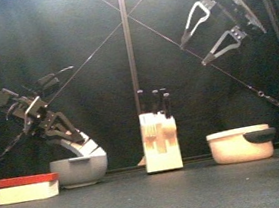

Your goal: Put sushi roll in bowl

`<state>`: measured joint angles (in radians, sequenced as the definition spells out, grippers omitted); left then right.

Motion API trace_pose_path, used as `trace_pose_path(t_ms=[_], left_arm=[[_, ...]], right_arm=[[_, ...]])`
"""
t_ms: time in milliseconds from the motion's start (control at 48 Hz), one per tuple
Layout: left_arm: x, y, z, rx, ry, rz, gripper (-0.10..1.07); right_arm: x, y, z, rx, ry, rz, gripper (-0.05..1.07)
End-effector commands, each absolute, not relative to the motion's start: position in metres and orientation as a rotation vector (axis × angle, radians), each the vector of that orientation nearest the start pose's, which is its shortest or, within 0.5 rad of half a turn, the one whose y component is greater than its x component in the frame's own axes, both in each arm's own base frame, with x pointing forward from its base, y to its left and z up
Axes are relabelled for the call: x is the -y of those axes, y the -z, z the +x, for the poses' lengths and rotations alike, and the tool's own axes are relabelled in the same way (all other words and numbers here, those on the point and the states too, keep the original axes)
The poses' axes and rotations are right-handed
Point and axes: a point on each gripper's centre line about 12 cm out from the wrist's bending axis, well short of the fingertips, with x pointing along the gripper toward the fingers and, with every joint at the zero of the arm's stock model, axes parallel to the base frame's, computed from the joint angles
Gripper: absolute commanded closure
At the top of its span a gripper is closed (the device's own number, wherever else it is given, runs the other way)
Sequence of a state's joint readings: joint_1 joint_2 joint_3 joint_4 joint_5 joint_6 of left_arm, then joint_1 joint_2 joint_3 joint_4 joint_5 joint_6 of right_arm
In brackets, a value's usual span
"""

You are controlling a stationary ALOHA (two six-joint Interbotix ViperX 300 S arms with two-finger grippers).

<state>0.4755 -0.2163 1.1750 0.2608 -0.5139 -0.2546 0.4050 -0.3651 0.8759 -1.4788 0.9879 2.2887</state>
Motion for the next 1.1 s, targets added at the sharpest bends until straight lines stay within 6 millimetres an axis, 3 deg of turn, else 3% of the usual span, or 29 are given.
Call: trace_pose_path(t_ms=[0, 271, 688, 1083], left_arm=[[-0.1133, -0.1426, 0.2538, -0.407, -0.347, -0.155, 0.37], [-0.1131, -0.1416, 0.2531, -0.412, -0.348, -0.158, 0.19], [-0.1133, -0.1425, 0.2540, -0.409, -0.349, -0.157, 0.04], [-0.1134, -0.1430, 0.2545, -0.408, -0.347, -0.154, 0.03]], right_arm=[[-0.0119, -0.2489, 0.2789, -0.198, 0.716, 0.437, 0.01], [-0.0123, -0.2489, 0.2789, -0.198, 0.715, 0.438, 0.01], [-0.0120, -0.2494, 0.2791, -0.196, 0.716, 0.439, 0.01], [-0.0120, -0.2485, 0.2791, -0.199, 0.716, 0.437, 0.01]])
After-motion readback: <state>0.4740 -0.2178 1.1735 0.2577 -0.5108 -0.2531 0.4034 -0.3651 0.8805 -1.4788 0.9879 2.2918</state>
